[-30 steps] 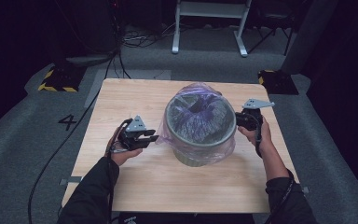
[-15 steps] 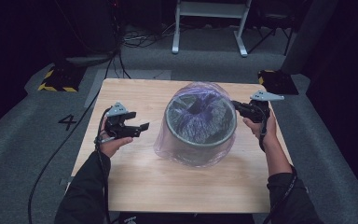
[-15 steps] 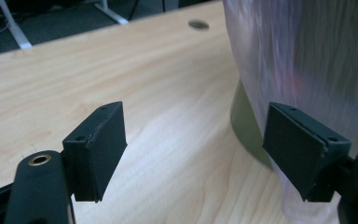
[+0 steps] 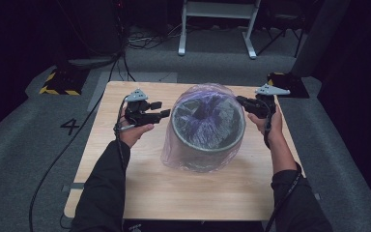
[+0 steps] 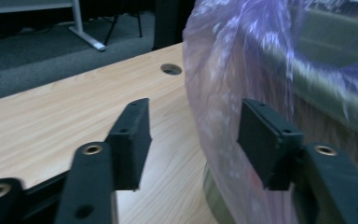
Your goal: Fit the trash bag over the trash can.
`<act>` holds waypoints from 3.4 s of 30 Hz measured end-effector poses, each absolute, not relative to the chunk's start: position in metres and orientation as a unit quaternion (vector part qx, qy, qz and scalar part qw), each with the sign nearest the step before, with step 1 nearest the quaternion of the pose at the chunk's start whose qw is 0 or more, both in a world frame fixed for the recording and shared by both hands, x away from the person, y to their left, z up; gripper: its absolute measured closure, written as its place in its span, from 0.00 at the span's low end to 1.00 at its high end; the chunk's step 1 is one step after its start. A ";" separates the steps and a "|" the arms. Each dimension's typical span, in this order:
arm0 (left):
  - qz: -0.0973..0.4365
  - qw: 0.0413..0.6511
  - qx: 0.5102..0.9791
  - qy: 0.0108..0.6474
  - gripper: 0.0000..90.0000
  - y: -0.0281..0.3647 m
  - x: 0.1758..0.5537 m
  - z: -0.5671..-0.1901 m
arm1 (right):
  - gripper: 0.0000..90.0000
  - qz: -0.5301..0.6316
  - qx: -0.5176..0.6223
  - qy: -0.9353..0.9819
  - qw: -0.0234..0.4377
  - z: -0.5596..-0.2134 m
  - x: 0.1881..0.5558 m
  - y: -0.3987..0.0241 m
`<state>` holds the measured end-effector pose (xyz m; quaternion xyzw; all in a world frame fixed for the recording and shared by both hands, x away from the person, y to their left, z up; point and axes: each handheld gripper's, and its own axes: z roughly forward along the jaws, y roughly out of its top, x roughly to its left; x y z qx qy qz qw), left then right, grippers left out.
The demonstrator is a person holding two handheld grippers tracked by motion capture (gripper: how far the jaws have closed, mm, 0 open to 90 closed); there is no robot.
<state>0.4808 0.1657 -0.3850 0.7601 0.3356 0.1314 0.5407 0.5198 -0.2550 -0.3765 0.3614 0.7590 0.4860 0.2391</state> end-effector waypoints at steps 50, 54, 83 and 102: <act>0.178 0.520 0.793 0.262 0.99 0.105 0.504 -0.337 | 0.95 0.476 0.345 0.773 0.238 -0.372 0.531 -0.230; 0.189 0.511 0.792 0.275 1.00 0.107 0.508 -0.340 | 0.95 0.474 0.344 0.774 0.240 -0.372 0.531 -0.227; 0.097 0.500 0.772 0.380 1.00 0.123 0.513 -0.456 | 0.96 0.464 0.386 0.781 0.159 -0.460 0.531 -0.236; 0.143 0.502 0.760 0.387 0.24 0.180 0.486 -0.426 | 0.75 0.451 0.418 0.766 0.187 -0.464 0.520 -0.279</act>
